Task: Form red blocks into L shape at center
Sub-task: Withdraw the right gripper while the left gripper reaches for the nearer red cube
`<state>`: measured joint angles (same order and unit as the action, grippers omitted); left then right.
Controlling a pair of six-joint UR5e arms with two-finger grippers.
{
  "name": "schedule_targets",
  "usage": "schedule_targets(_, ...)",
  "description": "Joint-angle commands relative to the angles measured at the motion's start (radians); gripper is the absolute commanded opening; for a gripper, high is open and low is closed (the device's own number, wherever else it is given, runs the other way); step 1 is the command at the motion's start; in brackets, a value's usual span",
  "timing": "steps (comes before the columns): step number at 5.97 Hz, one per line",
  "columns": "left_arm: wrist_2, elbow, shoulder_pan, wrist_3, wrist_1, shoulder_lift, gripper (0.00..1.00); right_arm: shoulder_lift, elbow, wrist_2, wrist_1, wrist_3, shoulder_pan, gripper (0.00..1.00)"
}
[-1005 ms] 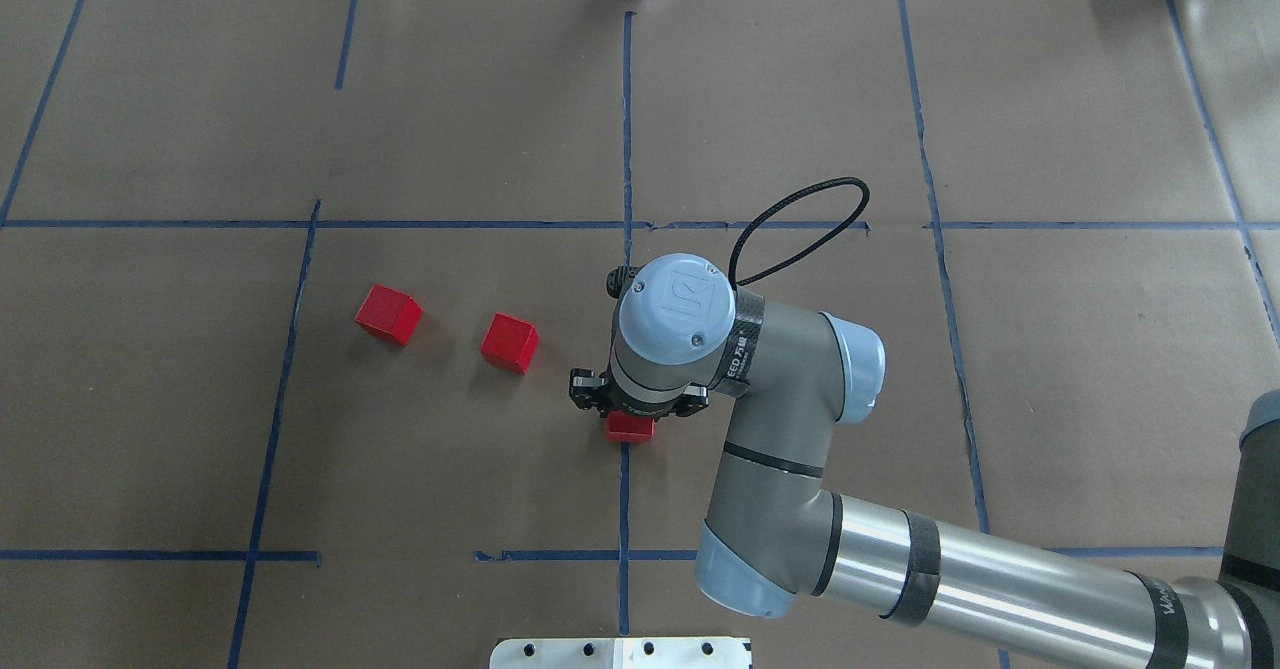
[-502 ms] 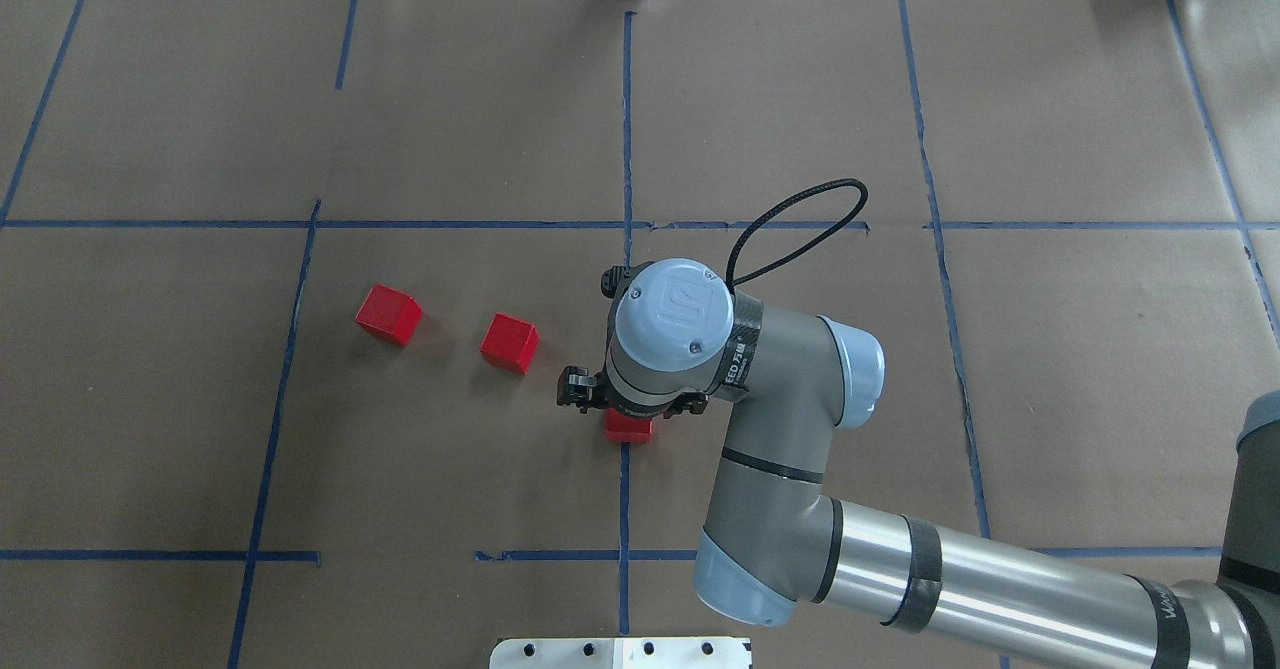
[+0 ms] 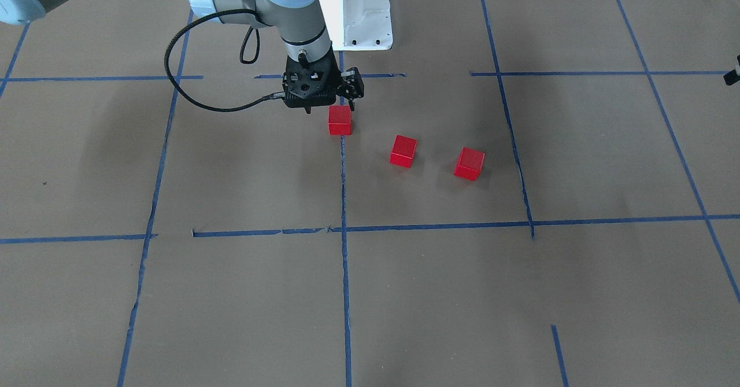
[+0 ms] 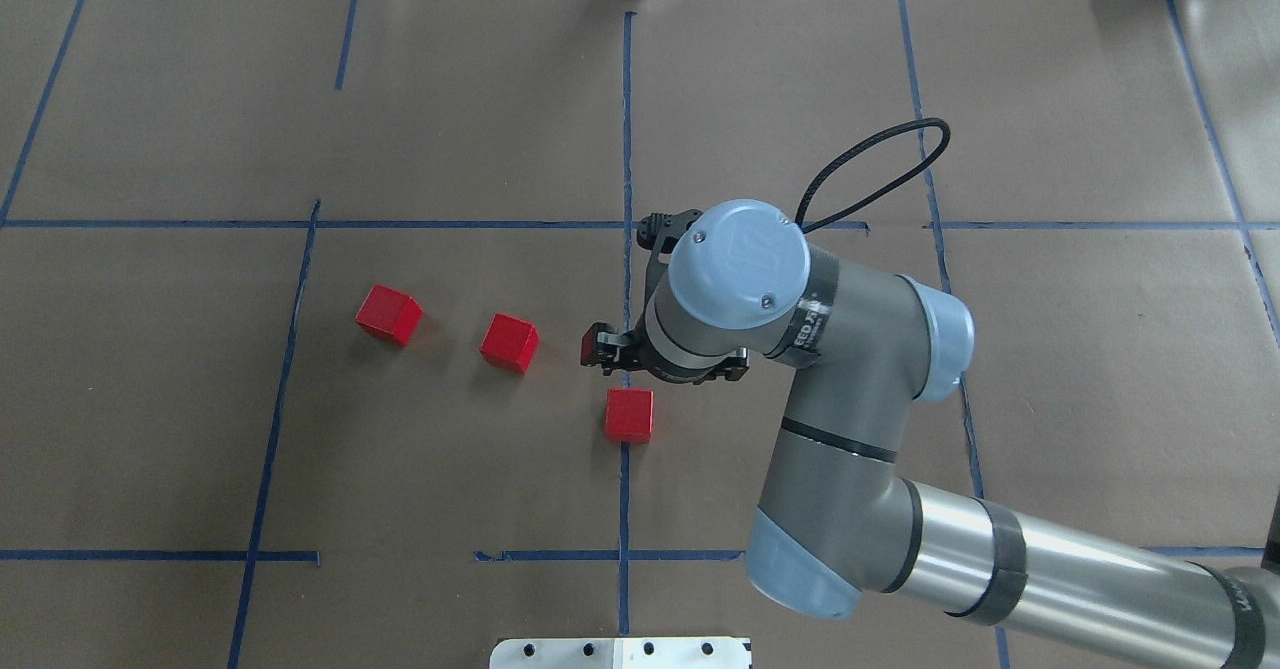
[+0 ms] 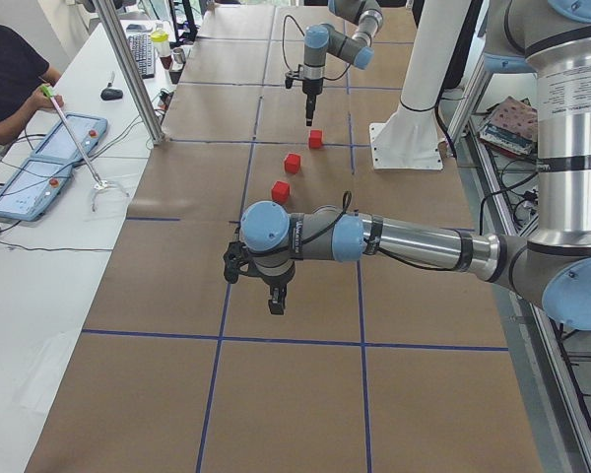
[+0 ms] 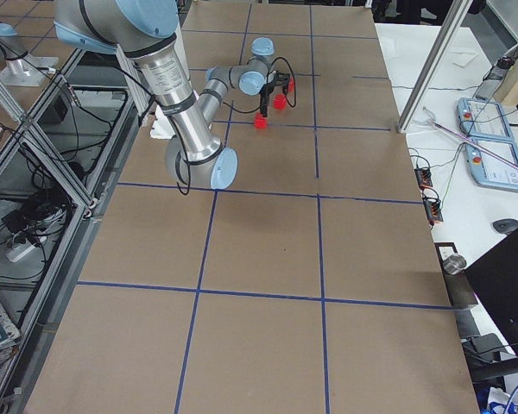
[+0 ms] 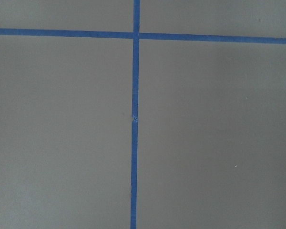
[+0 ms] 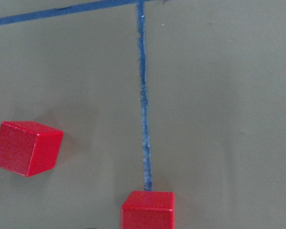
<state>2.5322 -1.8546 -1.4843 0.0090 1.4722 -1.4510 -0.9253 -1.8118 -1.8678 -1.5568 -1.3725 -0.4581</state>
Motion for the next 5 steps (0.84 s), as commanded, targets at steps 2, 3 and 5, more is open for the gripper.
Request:
schedule_targets(2, 0.033, -0.003, 0.249, -0.228, 0.257, -0.113, 1.00, -0.150, -0.149, -0.028, -0.016, 0.114, -0.085, 1.00)
schedule_targets(3, 0.024, -0.006, 0.319, -0.403, 0.364, -0.164, 1.00, -0.191, -0.156, -0.089, -0.014, 0.194, -0.144, 1.00)
schedule_targets(5, 0.013, -0.023, 0.477, -0.660, 0.387, -0.326, 1.00, -0.323, -0.208, -0.134, -0.015, 0.321, -0.235, 1.00)
